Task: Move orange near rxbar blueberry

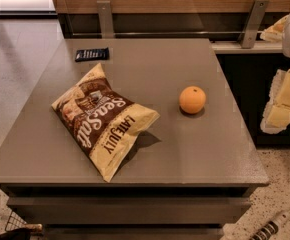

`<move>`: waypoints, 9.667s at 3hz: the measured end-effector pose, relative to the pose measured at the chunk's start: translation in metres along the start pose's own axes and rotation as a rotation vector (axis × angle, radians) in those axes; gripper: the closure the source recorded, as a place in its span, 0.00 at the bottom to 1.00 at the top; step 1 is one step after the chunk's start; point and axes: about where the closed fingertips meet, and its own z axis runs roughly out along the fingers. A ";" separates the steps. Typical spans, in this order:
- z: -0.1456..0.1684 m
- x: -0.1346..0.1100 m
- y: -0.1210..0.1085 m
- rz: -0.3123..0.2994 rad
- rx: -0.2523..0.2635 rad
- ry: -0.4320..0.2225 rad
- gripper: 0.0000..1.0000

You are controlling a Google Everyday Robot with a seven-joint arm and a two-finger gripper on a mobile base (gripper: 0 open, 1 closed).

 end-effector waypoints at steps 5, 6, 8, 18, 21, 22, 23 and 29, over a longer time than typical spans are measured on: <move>0.125 0.030 -0.034 0.160 0.001 -0.527 0.00; 0.135 0.000 -0.049 0.190 0.031 -0.790 0.00; 0.135 -0.034 -0.054 0.236 -0.001 -0.983 0.00; 0.119 -0.175 -0.145 0.054 -0.108 -0.999 1.00; 0.222 -0.343 -0.231 0.144 -0.151 -1.005 1.00; 0.246 -0.353 -0.225 0.165 -0.136 -1.013 1.00; 0.267 -0.344 -0.214 0.190 -0.103 -0.999 1.00; 0.285 -0.334 -0.213 0.240 -0.102 -0.983 0.00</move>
Offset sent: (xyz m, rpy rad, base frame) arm 0.0069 -0.0020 -0.0037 0.0499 0.0000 0.0063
